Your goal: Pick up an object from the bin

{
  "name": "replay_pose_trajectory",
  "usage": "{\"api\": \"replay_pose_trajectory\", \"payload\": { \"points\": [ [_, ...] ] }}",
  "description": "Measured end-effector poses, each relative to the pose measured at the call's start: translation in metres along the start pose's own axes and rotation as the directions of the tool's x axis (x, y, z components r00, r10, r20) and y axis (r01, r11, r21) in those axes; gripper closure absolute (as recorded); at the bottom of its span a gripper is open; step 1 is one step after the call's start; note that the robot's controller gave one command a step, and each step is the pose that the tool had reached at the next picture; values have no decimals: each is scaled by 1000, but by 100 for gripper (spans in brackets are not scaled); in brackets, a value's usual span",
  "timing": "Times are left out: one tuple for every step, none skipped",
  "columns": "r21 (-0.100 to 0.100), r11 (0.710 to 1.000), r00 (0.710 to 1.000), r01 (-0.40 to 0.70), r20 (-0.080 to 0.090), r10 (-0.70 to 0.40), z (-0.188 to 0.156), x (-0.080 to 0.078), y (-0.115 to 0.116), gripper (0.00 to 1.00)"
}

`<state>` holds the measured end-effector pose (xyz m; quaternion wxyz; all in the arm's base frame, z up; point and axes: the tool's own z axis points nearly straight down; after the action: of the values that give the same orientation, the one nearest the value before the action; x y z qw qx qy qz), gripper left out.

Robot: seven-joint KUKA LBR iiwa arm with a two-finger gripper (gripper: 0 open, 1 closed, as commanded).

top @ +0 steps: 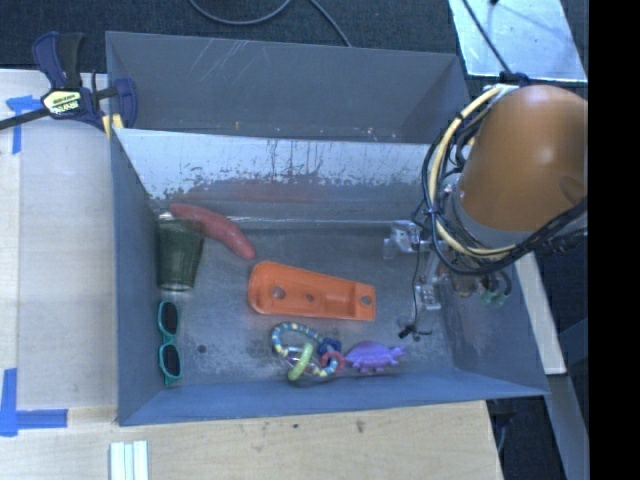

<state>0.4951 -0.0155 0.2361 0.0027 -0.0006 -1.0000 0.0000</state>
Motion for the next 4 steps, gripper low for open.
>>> {"api": "replay_pose_trajectory", "payload": {
  "points": [
    [0,1000,1000,0,9,0,-4,-1,0,0],
    [3,999,999,32,18,-32,26,-12,22,0],
    [0,997,997,82,14,-82,89,-8,47,0],
    [4,995,994,105,20,-105,149,-55,51,100]
  ]
}}
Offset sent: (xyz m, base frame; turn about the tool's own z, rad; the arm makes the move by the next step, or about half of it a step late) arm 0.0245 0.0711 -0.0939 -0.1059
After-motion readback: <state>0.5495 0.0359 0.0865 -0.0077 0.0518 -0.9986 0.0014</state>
